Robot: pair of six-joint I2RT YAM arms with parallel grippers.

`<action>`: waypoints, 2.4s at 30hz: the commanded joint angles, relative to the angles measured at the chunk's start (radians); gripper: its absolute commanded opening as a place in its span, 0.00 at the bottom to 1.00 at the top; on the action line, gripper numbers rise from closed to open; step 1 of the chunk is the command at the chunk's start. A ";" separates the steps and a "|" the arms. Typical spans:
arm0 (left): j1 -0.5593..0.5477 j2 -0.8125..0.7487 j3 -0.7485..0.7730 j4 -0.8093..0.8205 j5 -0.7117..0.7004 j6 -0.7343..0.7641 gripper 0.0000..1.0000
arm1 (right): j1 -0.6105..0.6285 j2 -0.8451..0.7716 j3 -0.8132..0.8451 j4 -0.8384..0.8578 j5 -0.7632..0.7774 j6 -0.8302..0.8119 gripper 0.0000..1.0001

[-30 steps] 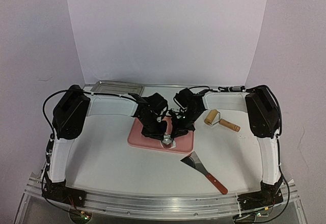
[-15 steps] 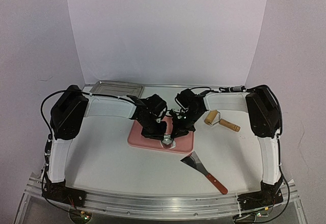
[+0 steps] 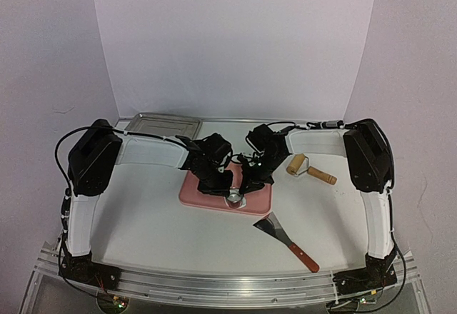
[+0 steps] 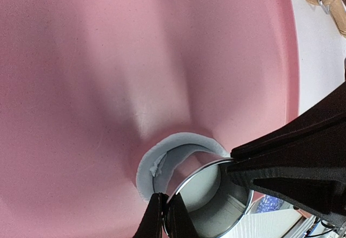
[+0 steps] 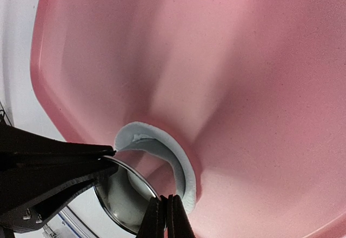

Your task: Roll out the dumpling wrappers from the dough

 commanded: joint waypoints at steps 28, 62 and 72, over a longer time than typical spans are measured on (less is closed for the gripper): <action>-0.048 0.186 -0.165 0.005 0.072 0.003 0.00 | 0.022 0.322 -0.044 -0.053 0.254 0.010 0.00; -0.046 -0.173 0.037 -0.166 0.001 0.018 0.72 | 0.024 -0.043 0.086 -0.189 0.280 -0.010 0.16; -0.021 -0.289 -0.132 -0.095 0.028 -0.058 0.82 | 0.055 -0.006 0.133 -0.192 0.293 -0.036 0.13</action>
